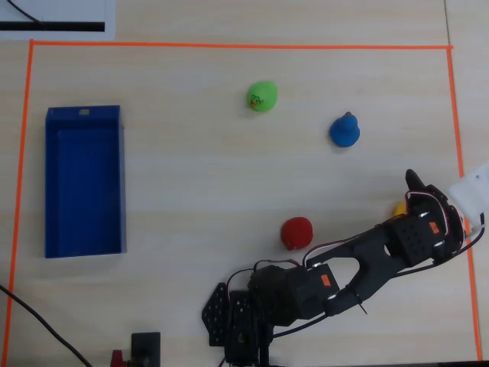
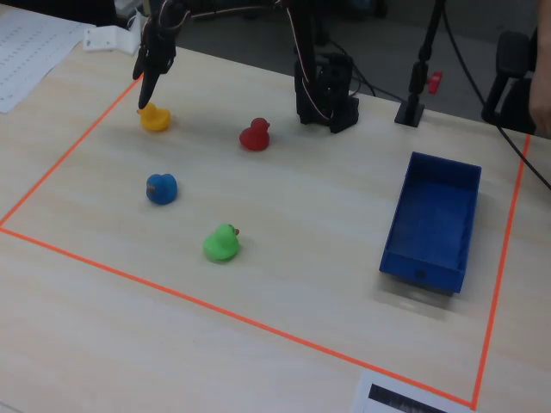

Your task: Grasp yellow duck and put it into box.

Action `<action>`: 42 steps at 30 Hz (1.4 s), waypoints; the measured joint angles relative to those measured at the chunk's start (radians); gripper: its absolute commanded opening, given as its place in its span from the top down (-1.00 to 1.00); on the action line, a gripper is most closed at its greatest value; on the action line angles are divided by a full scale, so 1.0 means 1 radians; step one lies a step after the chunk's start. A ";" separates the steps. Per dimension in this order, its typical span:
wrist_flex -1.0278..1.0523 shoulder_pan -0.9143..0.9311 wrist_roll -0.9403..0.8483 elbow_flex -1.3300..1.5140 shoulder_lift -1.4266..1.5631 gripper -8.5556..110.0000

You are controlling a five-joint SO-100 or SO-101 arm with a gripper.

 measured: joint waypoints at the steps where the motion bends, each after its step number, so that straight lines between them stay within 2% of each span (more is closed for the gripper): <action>1: -0.014 0.002 0.000 0.000 -0.021 -0.01; 15: -0.213 0.002 -0.006 0.115 -0.069 0.04; 29: -0.304 0.014 -0.011 0.262 -0.069 0.07; 31: -0.307 0.020 -0.011 0.262 -0.069 0.20; 33: -0.307 0.021 -0.011 0.262 -0.069 0.49; 35: -0.307 0.021 -0.009 0.262 -0.069 0.68; 40: -0.322 0.020 0.018 0.262 -0.069 0.85; 42: -0.324 0.018 0.018 0.262 -0.067 0.85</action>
